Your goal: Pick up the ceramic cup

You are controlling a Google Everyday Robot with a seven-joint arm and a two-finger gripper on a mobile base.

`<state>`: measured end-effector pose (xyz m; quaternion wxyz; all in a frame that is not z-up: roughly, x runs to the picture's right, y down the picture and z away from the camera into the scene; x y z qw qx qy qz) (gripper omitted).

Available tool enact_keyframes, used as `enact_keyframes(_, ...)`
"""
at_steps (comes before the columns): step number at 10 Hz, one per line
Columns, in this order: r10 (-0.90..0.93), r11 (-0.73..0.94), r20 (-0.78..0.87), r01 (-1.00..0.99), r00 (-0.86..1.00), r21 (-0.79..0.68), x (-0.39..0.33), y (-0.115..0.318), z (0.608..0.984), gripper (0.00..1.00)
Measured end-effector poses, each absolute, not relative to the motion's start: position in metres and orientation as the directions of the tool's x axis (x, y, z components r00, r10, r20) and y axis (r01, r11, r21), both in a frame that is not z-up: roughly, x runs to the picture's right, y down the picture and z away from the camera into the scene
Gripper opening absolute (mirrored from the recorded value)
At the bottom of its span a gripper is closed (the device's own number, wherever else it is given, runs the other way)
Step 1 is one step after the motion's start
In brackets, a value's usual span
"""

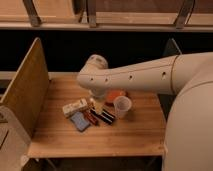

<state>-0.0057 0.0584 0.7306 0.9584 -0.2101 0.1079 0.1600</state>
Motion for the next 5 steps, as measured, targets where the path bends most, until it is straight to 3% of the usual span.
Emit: enact_keyframes(5, 0.261, 0.859, -0.276, -0.353, 0.925, -0.37, -0.0052, 0.0595, 0.7315, 0.8)
